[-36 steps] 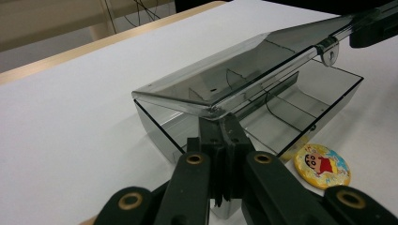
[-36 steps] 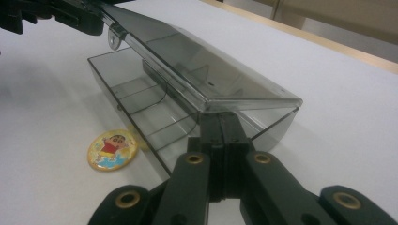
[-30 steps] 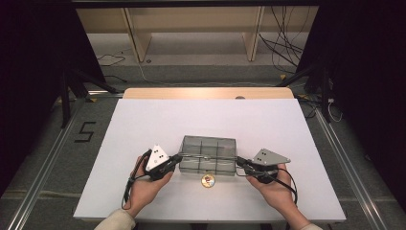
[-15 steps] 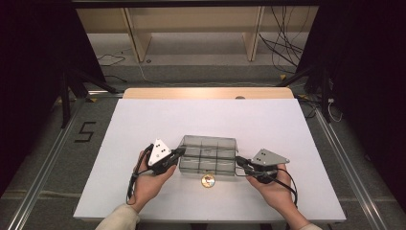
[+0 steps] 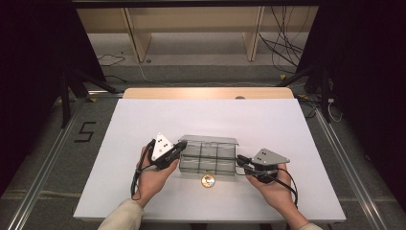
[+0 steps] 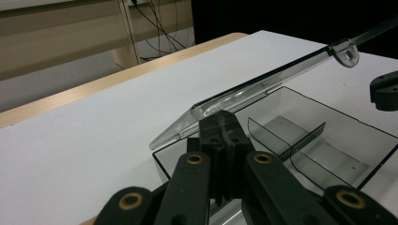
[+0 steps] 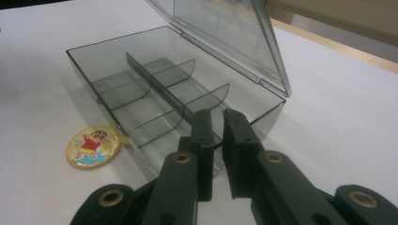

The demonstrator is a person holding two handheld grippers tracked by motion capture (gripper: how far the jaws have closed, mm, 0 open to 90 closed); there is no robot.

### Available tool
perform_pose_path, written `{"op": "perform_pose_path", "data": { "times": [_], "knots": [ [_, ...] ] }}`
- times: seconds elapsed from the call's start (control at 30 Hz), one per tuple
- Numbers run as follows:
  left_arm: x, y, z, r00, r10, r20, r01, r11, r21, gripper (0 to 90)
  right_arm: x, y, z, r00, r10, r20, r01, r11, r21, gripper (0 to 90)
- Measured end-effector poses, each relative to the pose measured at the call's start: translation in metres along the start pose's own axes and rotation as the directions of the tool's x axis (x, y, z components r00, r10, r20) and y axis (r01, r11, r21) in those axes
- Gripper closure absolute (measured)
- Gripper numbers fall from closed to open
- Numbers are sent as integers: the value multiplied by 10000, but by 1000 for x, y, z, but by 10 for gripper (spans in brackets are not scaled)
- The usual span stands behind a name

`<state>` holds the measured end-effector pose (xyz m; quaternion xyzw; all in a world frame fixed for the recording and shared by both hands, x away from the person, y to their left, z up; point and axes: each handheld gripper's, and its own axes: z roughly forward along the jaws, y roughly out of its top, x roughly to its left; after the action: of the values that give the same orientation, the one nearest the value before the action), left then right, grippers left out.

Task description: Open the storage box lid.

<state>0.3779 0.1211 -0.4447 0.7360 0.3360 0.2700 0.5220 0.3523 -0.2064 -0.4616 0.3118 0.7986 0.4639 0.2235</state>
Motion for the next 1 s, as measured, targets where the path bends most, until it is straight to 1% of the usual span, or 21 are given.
{"op": "perform_pose_path", "data": {
  "times": [0.1,0.23,0.3,0.47,0.6,0.83,1.0],
  "knots": [
    [0,2,2,10000,-3,8,3,10000,7,894,0,0,0,10000,14,-2,-14,10000,-1,825],
    [-1,4,5,9999,23,-104,-24,10000,-17,894,-1,0,0,10000,28,9,-28,10000,0,814],
    [-1,6,7,9998,115,-150,-115,9999,-5,893,-2,0,0,10000,34,30,-34,10000,13,809],
    [0,9,10,9997,76,-219,-77,9999,-73,894,-2,0,0,10000,46,48,-46,10000,22,792],
    [1,11,12,9995,158,-286,-160,9998,-71,894,-2,-1,1,10000,50,54,-50,10000,54,771],
    [3,12,17,9993,119,-358,-120,9999,-4,894,-3,-1,1,9999,97,92,-97,9999,82,739],
    [6,14,20,9989,168,-440,-166,9999,49,893,-4,-1,1,9999,92,130,-93,9999,110,728]
  ]
}}
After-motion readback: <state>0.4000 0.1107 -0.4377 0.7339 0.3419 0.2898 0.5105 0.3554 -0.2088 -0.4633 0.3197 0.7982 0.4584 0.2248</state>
